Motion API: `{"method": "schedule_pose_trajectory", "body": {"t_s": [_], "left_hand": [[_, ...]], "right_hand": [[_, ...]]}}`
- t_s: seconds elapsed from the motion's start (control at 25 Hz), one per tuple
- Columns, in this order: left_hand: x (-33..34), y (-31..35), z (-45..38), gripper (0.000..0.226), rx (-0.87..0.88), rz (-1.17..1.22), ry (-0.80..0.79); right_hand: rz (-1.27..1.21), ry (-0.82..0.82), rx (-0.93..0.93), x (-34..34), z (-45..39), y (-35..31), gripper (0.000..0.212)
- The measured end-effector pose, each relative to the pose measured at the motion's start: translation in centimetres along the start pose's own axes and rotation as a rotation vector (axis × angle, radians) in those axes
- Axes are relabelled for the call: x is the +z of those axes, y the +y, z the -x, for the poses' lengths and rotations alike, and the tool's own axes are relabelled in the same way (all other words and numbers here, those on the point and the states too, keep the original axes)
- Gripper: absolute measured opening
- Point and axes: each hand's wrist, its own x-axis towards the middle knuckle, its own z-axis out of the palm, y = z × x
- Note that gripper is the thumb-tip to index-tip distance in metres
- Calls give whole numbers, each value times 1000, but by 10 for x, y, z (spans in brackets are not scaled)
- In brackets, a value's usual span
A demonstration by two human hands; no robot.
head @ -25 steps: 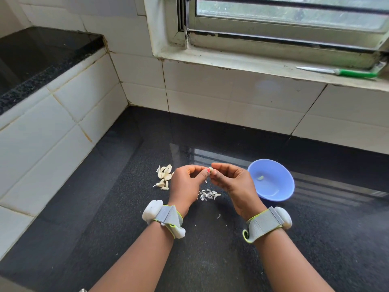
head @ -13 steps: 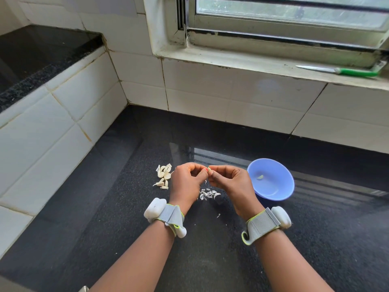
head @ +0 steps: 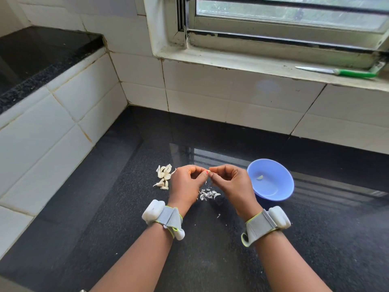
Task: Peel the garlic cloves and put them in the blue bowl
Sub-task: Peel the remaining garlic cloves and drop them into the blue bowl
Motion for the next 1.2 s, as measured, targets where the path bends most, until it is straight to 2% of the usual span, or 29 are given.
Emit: {"method": "schedule_pose_trajectory", "body": {"t_s": [0.16,0.44,0.64,0.92,1.2], "left_hand": [[0,2,0,3,-17,4,24],[2,4,1,5,-45,5,49],[4,5,-1,7,-56,2,69],[2,3,-5,10,-31,-44,-12],[3,10,0,8,20,-93,23]], "right_hand": [[96,20,-52,1,0,3,8],[-184,-29,74,4,2,-2,8],[-137,-43,47,4,2,-3,10],[-168,-9,65,-1,-3,-1,11],[-145,-60,59,-6,-8,0,10]]}}
